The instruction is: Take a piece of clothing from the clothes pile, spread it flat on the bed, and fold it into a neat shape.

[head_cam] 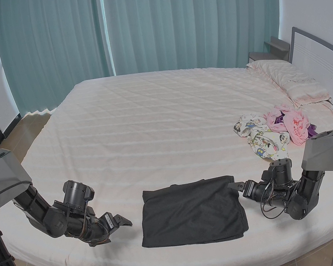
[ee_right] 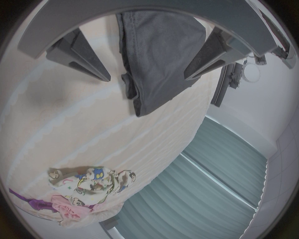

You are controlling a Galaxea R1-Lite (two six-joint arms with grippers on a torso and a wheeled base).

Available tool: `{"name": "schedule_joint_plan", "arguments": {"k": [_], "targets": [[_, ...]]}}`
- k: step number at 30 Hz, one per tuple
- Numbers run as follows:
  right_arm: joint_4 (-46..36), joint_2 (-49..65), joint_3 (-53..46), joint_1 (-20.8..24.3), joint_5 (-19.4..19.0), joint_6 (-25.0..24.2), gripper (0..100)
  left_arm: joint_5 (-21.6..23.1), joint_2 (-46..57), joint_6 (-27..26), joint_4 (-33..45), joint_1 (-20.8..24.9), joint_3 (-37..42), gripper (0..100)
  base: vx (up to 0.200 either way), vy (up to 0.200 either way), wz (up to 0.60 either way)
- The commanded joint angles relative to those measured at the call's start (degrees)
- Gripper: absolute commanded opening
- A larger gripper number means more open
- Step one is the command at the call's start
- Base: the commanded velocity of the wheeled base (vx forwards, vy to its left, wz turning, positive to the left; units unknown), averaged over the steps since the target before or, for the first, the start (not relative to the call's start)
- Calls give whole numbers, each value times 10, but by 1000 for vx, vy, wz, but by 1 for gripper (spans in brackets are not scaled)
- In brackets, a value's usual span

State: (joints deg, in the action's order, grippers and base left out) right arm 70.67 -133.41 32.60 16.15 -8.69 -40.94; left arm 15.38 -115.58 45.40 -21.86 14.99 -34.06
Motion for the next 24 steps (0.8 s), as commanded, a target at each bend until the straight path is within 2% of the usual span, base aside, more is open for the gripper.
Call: {"name": "schedule_joint_plan", "arguments": {"k": [1, 3, 8, 12, 14, 17, 18, 22, 24], "targets": [[5, 2, -28, 10, -25, 20, 100, -1, -4, 3, -5, 1, 0, 100, 200, 0, 0], [6, -5, -34, 0, -41, 35, 100, -1, -4, 3, -5, 1, 0, 100, 200, 0, 0], [6, -9, -59, -8, -63, 63, 100, -8, -7, 0, -8, 16, 3, 100, 0, 0, 0], [7, -11, -79, -8, -82, 96, 100, -35, -17, 1, -26, 47, 5, 100, 0, 0, 0], [9, -17, -94, -5, -99, 111, 100, -79, -47, 2, -46, 79, 5, 100, 0, 0, 0], [9, -18, -100, 0, -108, 113, 100, -125, -69, 7, -88, 100, 13, 100, 0, 0, 0], [9, -18, -100, 0, -108, 113, 100, -125, -69, 7, -88, 100, 13, 100, 0, 0, 0], [11, -31, -96, 20, -106, 115, 100, -142, -97, 8, -186, 137, 43, 100, 0, 0, 0], [14, -35, -97, 27, -106, 115, 100, -148, -103, 8, -200, 141, 43, 100, 0, 0, 0]]}}
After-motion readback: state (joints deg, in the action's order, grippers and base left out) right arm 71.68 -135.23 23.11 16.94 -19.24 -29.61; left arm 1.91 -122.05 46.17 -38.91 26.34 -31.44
